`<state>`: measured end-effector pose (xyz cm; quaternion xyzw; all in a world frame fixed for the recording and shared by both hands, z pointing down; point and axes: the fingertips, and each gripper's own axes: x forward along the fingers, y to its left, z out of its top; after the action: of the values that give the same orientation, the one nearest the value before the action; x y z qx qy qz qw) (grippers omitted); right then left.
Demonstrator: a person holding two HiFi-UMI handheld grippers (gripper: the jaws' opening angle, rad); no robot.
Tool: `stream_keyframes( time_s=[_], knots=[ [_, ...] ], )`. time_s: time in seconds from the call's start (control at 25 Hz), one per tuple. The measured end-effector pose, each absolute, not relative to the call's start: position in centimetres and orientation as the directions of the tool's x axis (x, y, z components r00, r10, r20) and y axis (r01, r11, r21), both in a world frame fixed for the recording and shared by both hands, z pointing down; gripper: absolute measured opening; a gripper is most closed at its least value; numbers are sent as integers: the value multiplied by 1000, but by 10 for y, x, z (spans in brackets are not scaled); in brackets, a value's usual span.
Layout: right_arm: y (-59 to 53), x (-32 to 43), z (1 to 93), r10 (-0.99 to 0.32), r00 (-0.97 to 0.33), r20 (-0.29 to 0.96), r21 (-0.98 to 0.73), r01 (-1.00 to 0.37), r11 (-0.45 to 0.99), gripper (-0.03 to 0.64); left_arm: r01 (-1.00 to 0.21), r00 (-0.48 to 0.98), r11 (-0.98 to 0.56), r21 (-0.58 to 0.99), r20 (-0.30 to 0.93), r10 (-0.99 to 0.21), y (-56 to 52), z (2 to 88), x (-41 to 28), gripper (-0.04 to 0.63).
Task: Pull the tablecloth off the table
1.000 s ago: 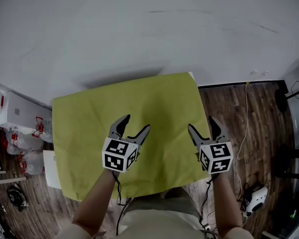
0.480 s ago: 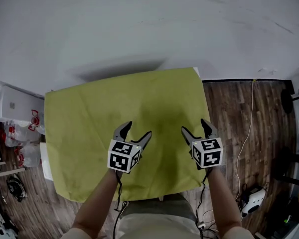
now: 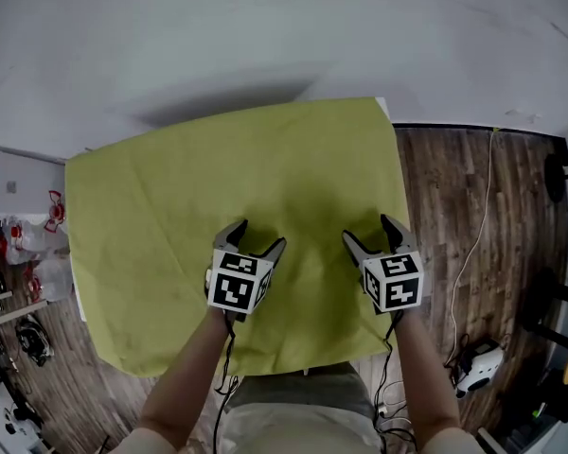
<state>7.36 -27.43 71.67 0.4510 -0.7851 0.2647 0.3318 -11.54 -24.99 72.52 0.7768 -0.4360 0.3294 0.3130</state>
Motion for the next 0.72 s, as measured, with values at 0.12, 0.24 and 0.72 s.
stream_keyframes(
  time_s=[0.12, 0.24, 0.72],
  knots=[
    [-274, 77, 726, -528, -358, 770, -98, -884, 456, 364, -898, 377, -398, 186, 791, -482, -252, 728, -117, 345],
    [-274, 78, 729, -539, -332, 774, -57, -885, 462, 364, -900, 349, -412, 142, 801, -486, -249, 732, -112, 344],
    [-267, 69, 729, -512, -344, 787, -68, -874, 482, 191, -916, 319, -391, 89, 752, -577, -251, 728, -115, 195]
  ],
)
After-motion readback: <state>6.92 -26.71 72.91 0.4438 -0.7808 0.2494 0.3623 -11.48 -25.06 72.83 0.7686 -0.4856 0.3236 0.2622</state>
